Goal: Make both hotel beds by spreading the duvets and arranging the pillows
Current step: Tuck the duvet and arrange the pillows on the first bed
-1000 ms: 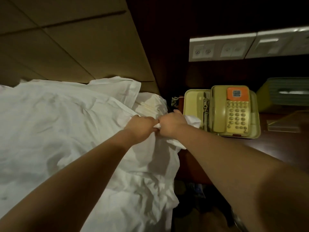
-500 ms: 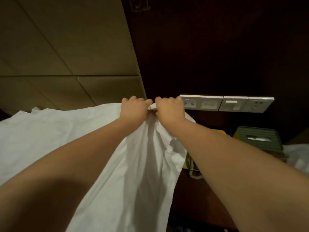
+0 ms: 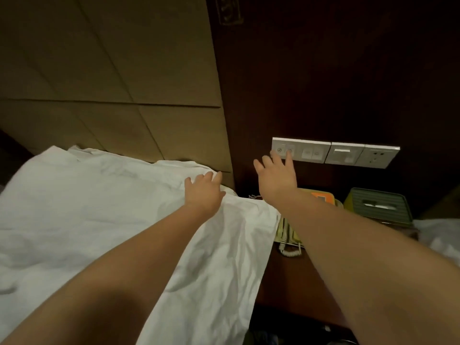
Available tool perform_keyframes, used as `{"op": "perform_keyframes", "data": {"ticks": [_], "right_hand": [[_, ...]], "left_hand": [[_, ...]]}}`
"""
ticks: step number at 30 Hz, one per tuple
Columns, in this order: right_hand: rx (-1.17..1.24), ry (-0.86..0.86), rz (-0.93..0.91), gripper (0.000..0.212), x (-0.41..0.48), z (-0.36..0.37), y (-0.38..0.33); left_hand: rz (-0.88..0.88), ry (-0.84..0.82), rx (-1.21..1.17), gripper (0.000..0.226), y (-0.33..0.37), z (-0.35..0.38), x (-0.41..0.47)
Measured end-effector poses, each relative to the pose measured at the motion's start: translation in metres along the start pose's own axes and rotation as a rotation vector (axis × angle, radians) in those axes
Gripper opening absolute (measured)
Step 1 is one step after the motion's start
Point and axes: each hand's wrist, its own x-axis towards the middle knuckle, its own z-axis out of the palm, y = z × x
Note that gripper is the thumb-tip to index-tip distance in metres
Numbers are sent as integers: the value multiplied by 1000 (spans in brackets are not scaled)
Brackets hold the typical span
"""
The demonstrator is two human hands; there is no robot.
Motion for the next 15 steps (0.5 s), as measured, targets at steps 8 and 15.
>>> {"op": "perform_keyframes", "data": {"ticks": [8, 15], "right_hand": [[71, 142, -139, 62, -146, -52, -119], [144, 161, -254, 66, -274, -81, -203]], "left_hand": [[-153, 110, -47, 58, -46, -24, -208], [-343, 74, -22, 58, -99, -27, -367]]}}
